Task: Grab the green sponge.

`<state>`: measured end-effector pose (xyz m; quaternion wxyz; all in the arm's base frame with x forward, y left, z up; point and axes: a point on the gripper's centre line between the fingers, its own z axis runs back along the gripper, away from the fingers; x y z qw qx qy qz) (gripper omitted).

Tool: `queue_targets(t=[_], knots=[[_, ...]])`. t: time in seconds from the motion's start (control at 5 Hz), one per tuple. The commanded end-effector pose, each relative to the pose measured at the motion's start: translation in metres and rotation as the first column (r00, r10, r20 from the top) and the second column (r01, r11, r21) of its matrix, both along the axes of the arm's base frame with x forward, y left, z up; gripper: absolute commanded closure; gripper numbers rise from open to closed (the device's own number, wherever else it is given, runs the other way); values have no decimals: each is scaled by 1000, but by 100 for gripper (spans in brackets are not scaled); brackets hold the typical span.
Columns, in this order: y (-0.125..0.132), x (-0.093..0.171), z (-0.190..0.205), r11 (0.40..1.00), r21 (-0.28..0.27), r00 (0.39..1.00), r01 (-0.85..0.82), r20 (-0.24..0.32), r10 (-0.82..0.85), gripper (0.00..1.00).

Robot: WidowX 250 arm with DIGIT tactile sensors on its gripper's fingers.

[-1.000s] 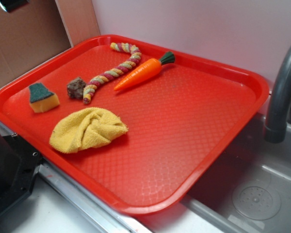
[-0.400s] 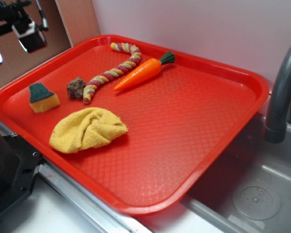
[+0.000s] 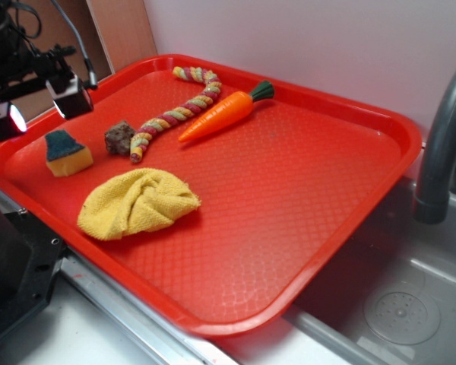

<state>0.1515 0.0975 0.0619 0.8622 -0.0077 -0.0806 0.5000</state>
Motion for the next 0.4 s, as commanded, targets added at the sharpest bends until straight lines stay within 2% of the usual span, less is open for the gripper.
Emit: queue_targets(t=[0.0, 0.2], knots=[[-4, 5, -32, 997, 80, 1000, -4, 10, 3, 0], [-2, 6, -38, 996, 85, 1000, -19, 2, 19, 4]])
